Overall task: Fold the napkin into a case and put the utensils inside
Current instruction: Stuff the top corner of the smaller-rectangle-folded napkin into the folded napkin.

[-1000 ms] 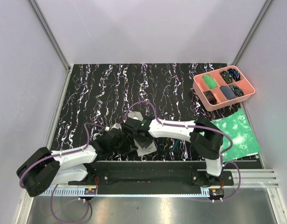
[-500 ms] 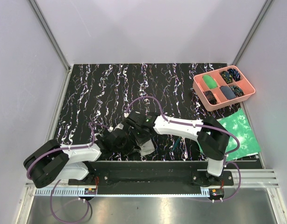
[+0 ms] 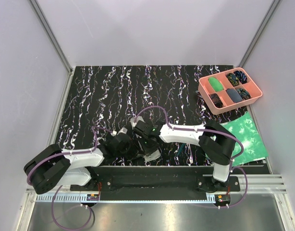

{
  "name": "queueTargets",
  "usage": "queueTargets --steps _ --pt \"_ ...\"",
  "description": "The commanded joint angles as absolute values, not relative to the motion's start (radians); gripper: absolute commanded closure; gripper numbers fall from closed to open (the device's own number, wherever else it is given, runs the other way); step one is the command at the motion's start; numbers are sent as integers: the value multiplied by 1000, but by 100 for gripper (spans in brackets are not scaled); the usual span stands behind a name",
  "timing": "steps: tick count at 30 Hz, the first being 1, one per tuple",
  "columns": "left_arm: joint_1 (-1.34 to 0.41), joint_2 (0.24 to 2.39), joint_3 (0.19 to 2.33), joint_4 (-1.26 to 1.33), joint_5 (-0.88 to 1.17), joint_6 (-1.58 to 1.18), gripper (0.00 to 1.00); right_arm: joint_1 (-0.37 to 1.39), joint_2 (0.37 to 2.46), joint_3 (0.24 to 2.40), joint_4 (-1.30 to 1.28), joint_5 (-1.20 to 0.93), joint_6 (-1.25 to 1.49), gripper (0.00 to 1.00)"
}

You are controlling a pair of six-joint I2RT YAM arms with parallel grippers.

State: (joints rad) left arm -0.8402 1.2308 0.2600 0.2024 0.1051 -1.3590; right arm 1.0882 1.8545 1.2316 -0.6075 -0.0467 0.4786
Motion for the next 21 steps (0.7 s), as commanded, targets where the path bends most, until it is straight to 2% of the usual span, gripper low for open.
queueTargets --steps 1,4,9,13,21 --pt "-844 1177 270 170 78 -1328 96 1062 1824 1192 -551 -71 502 100" --pt "-821 1091 285 98 26 -1289 89 1049 1810 1161 -512 -92 505 100" --pt "-672 976 347 3 49 -1163 68 1042 1801 1140 -462 -138 511 100" --pt "-519 1034 438 23 182 -1071 70 1035 1802 1140 -443 -143 518 100" --pt "-497 1319 526 220 302 -1088 75 1008 1798 1135 -419 -150 532 100"
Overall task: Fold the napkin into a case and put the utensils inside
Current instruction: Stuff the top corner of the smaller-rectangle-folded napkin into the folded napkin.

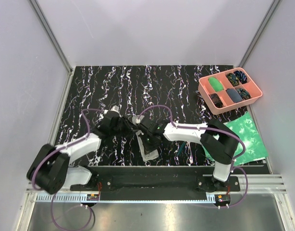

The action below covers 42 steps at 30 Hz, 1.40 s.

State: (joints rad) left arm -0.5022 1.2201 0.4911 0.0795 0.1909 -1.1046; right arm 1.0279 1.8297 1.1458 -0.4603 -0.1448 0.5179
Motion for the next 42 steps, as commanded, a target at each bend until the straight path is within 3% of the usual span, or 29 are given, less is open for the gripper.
queueTargets --steps 1,7,11,12,15,22,30,35,42 --pt "-497 1357 528 236 313 -1092 76 1006 1793 1132 -417 -150 532 100" --pt "-497 1505 595 227 269 -1049 78 996 1789 1120 -400 -172 528 100" --pt "-486 1548 638 144 198 -1008 81 974 1731 1086 -399 -195 541 82" --pt "-485 1552 649 123 184 -999 81 968 1711 1075 -399 -198 541 72" --pt "-476 1589 681 95 176 -985 84 930 1623 1032 -399 -213 551 58" --pt "-474 1618 719 42 147 -942 88 827 1528 1003 -399 -259 529 44" --pt "-463 1611 749 3 135 -893 90 770 1604 1037 -335 -314 543 46" --pt "-463 1614 758 3 138 -890 91 779 1673 982 -190 -443 609 74" --pt "-463 1598 749 15 126 -896 91 825 1770 939 -77 -456 666 78"
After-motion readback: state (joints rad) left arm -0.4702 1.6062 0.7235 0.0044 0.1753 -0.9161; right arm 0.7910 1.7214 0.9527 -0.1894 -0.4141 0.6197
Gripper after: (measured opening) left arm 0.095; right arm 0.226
